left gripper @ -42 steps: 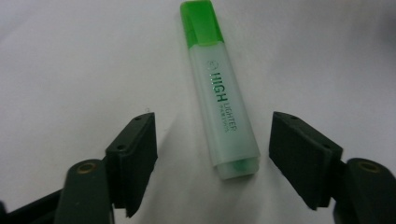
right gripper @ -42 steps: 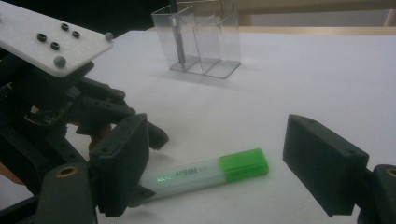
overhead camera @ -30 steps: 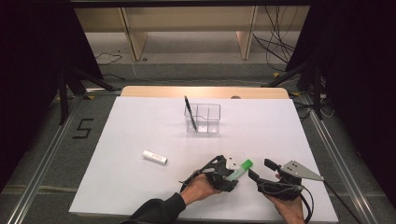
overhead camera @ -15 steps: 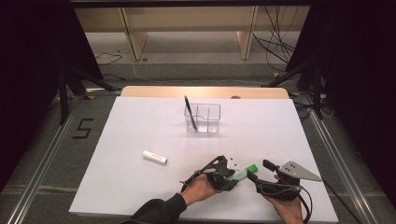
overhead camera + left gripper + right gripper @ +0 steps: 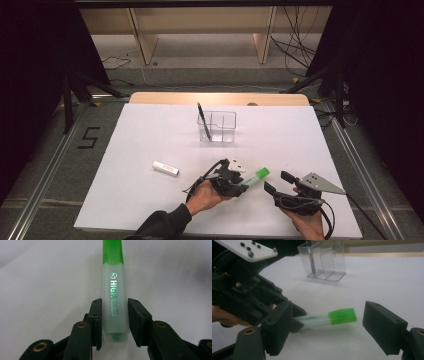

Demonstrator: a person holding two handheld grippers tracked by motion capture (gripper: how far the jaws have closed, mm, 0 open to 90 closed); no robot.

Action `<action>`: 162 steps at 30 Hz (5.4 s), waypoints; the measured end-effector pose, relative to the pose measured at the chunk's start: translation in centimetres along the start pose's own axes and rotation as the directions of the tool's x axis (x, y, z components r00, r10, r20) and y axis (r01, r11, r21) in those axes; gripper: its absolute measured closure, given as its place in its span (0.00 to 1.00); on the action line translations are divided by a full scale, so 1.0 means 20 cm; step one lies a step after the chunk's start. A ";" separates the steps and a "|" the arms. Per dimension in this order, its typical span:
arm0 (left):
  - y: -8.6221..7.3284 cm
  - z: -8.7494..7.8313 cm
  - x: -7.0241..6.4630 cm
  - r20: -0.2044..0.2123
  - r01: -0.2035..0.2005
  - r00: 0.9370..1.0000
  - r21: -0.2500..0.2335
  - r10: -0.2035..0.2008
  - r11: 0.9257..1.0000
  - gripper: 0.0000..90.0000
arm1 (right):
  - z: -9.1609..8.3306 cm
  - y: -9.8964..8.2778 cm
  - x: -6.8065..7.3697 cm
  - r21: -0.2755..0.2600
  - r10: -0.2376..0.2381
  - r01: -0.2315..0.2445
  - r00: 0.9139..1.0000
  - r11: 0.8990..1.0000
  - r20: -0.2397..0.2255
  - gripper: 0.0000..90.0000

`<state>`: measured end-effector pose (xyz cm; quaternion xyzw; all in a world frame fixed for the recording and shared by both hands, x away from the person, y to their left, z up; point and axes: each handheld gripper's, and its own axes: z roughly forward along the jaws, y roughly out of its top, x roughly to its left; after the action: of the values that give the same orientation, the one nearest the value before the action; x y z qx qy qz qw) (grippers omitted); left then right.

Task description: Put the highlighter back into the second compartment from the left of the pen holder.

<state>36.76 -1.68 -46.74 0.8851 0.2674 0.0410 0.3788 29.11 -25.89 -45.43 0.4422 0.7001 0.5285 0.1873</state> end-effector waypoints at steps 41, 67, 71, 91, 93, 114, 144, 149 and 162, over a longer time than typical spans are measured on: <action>-0.25 -0.37 0.16 -0.062 0.066 0.995 -0.186 -0.079 0.980 0.73 | 0.26 0.07 0.16 0.099 0.215 -0.196 0.947 0.976 -0.238 0.31; -0.35 -0.45 0.14 -0.103 0.051 0.992 -0.242 -0.078 0.969 0.73 | 0.53 0.09 0.29 0.196 0.362 -0.318 0.892 0.928 -0.271 0.38; -0.36 -0.45 0.13 -0.094 0.051 0.993 -0.248 -0.077 0.967 0.73 | 0.55 0.10 0.31 0.205 0.374 -0.325 0.884 0.923 -0.281 0.41; -0.37 -0.47 0.09 -0.062 0.040 0.996 -0.269 -0.059 0.962 0.73 | 0.60 0.09 0.31 0.219 0.421 -0.368 0.858 0.904 -0.295 0.62; -0.37 -0.47 0.09 -0.061 0.036 0.997 -0.274 -0.055 0.961 0.73 | 0.60 0.09 0.31 0.218 0.420 -0.368 0.859 0.904 -0.293 0.65; -0.38 -0.45 0.10 0.000 0.044 0.999 -0.259 -0.046 0.965 0.49 | 0.57 0.11 0.31 0.214 0.441 -0.387 0.820 0.897 -0.365 0.84; -0.49 -0.56 0.26 -0.063 0.139 0.984 -0.291 -0.164 0.946 0.18 | 0.47 0.30 0.18 0.048 0.304 -0.303 0.911 0.952 -0.280 0.84; -0.52 -0.58 0.28 -0.060 0.175 0.978 -0.307 -0.202 0.935 0.18 | 0.48 0.37 0.15 0.033 0.276 -0.276 0.929 0.960 -0.248 0.84; -0.56 -0.64 0.33 -0.096 0.183 0.969 -0.348 -0.229 0.919 0.17 | 0.55 0.58 0.08 -0.023 0.207 -0.216 0.959 0.976 -0.193 0.84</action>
<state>33.91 16.41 -46.35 0.7694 0.3731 0.1056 0.5077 41.14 -17.56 -38.77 0.4581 0.6515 0.6004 0.0721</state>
